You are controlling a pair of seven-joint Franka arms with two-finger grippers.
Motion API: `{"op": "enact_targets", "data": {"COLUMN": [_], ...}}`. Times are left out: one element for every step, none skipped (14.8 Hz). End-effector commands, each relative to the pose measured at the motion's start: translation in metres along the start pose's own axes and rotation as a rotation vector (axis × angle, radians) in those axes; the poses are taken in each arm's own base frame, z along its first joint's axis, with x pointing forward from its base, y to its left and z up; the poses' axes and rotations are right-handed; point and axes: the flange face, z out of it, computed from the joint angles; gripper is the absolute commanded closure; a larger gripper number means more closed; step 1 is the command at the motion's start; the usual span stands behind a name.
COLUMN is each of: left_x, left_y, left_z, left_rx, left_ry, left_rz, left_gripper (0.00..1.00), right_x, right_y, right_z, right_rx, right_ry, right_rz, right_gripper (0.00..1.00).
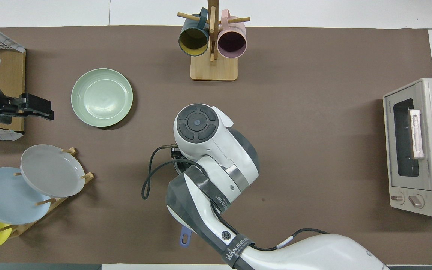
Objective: Transfer vermicelli from plate to pot
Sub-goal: 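Set the glass lid onto the saucepan and open the right gripper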
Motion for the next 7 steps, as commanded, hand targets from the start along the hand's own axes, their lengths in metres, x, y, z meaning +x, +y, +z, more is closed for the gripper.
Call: {"op": "enact_targets", "data": {"left_x": [-0.005, -0.005, -0.005, -0.006, -0.006, -0.006, -0.006], "left_y": [0.000, 0.000, 0.000, 0.000, 0.000, -0.001, -0.001], "left_z": [-0.003, -0.003, -0.003, -0.002, -0.002, -0.001, -0.001], "left_rx": [0.024, 0.024, 0.024, 0.025, 0.025, 0.025, 0.025], "left_ry": [0.006, 0.006, 0.006, 0.004, 0.004, -0.002, -0.002], "left_rz": [0.008, 0.006, 0.006, 0.006, 0.003, 0.002, -0.002], "left_gripper": [0.00, 0.00, 0.00, 0.00, 0.00, 0.00, 0.00], "right_x": [0.001, 0.003, 0.005, 0.008, 0.013, 0.017, 0.019], "right_y": [0.002, 0.002, 0.005, 0.013, 0.025, 0.037, 0.049], "right_z": [-0.013, -0.023, -0.035, -0.050, -0.065, -0.082, -0.100], "right_rx": [0.024, 0.030, 0.035, 0.044, 0.054, 0.065, 0.070], "right_ry": [0.018, 0.027, 0.037, 0.054, 0.072, 0.095, 0.111], "right_rz": [0.012, 0.016, 0.021, 0.032, 0.051, 0.063, 0.080], "right_gripper": [0.00, 0.00, 0.00, 0.00, 0.00, 0.00, 0.00]}}
